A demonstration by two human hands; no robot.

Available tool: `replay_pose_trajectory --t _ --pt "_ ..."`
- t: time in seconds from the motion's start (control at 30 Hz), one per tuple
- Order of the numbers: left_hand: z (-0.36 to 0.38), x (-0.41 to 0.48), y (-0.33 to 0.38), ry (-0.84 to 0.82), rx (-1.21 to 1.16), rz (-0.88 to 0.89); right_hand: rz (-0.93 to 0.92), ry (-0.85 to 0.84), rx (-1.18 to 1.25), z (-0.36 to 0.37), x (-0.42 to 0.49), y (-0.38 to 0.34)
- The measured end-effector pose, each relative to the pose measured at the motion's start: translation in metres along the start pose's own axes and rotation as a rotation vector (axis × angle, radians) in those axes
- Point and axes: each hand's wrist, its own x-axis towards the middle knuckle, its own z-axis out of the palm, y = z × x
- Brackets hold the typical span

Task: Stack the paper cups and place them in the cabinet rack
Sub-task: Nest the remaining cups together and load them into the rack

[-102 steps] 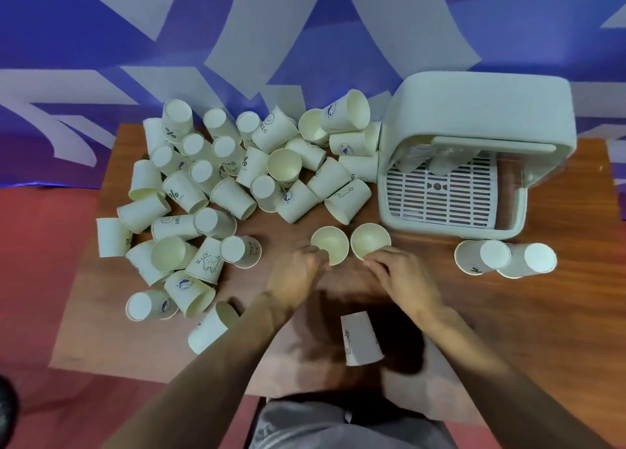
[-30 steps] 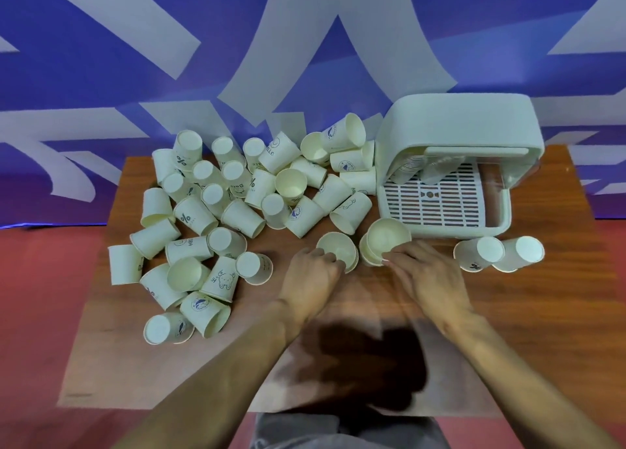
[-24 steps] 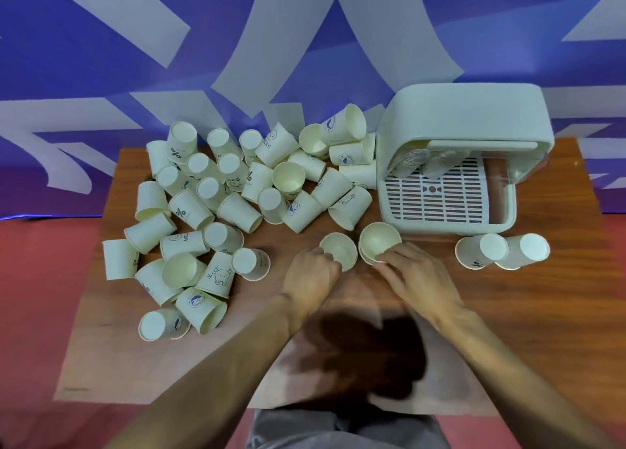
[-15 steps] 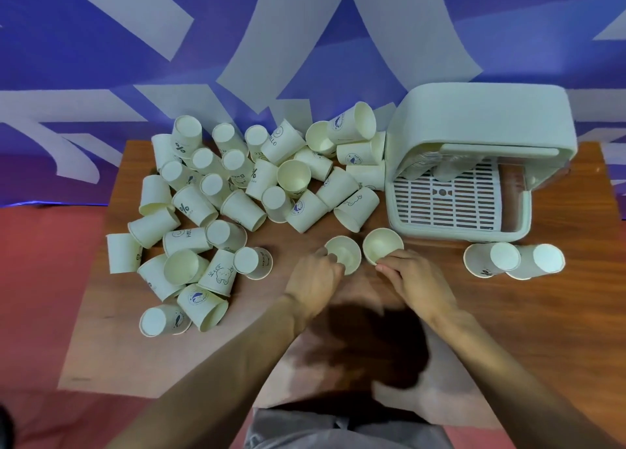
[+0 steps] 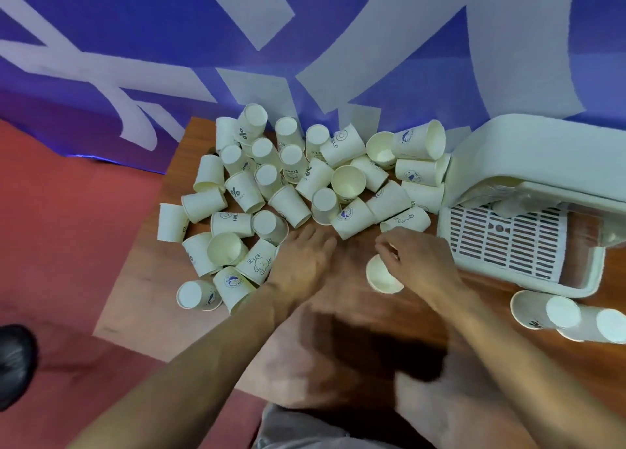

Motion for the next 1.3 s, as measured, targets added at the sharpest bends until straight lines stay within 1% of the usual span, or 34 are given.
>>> replay_pose_trajectory --t 0.1,0.17,0.27,0.37,0.43,0.47,0.53,0.6,0.67,0.7,0.77,0.8,0.87,0.93,0.97,1.07,1.13,1.17,1.23,1.3 --pt "0.005 -0.014 -0.027 -0.165 0.074 -0.129 0.053 -0.006 0.048 0.010 0.033 -0.010" --pt "0.008 -0.021 -0.037 -0.238 0.092 -0.124 0.092 -0.027 0.076 0.020 0.049 -0.014" --pt "0.013 -0.027 -0.045 -0.239 0.124 -0.101 0.156 -0.075 0.095 0.033 0.068 -0.019" --pt "0.012 -0.027 -0.045 -0.186 0.114 -0.095 0.196 -0.076 0.098 0.043 0.075 -0.021" --pt "0.011 -0.026 -0.041 -0.130 0.057 -0.120 0.199 -0.027 0.108 0.047 0.076 -0.022" --pt "0.011 -0.028 -0.037 -0.099 -0.008 -0.165 0.199 -0.001 0.110 0.048 0.076 -0.023" --pt "0.013 -0.033 -0.025 -0.069 -0.187 -0.313 0.190 0.020 0.113 0.049 0.077 -0.026" --pt "0.018 -0.041 -0.010 -0.095 -0.314 -0.429 0.181 0.006 0.162 0.048 0.075 -0.029" --pt "0.028 -0.046 0.002 -0.182 -0.324 -0.482 0.174 -0.018 0.253 0.044 0.070 -0.031" --pt "0.031 -0.047 0.006 -0.215 -0.311 -0.489 0.169 -0.022 0.283 0.041 0.066 -0.030" --pt "0.034 -0.043 0.009 -0.216 -0.262 -0.459 0.150 -0.016 0.295 0.035 0.058 -0.027" --pt "0.034 -0.041 0.010 -0.218 -0.215 -0.412 0.140 -0.009 0.296 0.032 0.052 -0.025" --pt "0.032 -0.034 0.010 -0.275 -0.110 -0.300 0.116 0.006 0.295 0.026 0.041 -0.020" --pt "0.030 -0.027 0.009 -0.351 -0.030 -0.251 0.102 0.024 0.302 0.018 0.029 -0.014" --pt "0.028 -0.024 0.009 -0.361 -0.012 -0.237 0.109 0.042 0.320 0.012 0.022 -0.011" --pt "0.015 -0.015 0.011 -0.285 -0.032 -0.171 0.151 0.141 0.426 -0.009 -0.004 0.002" --pt "0.003 -0.010 0.013 -0.196 -0.051 -0.140 0.131 0.226 0.419 -0.021 -0.027 0.016" --pt "-0.004 -0.009 0.014 -0.125 -0.073 -0.145 0.118 0.270 0.397 -0.025 -0.040 0.023" --pt "-0.020 -0.009 0.020 0.076 -0.170 -0.170 0.113 0.364 0.339 -0.031 -0.063 0.034" --pt "-0.033 -0.010 0.033 0.260 -0.248 -0.162 0.099 0.422 0.247 -0.031 -0.083 0.043"
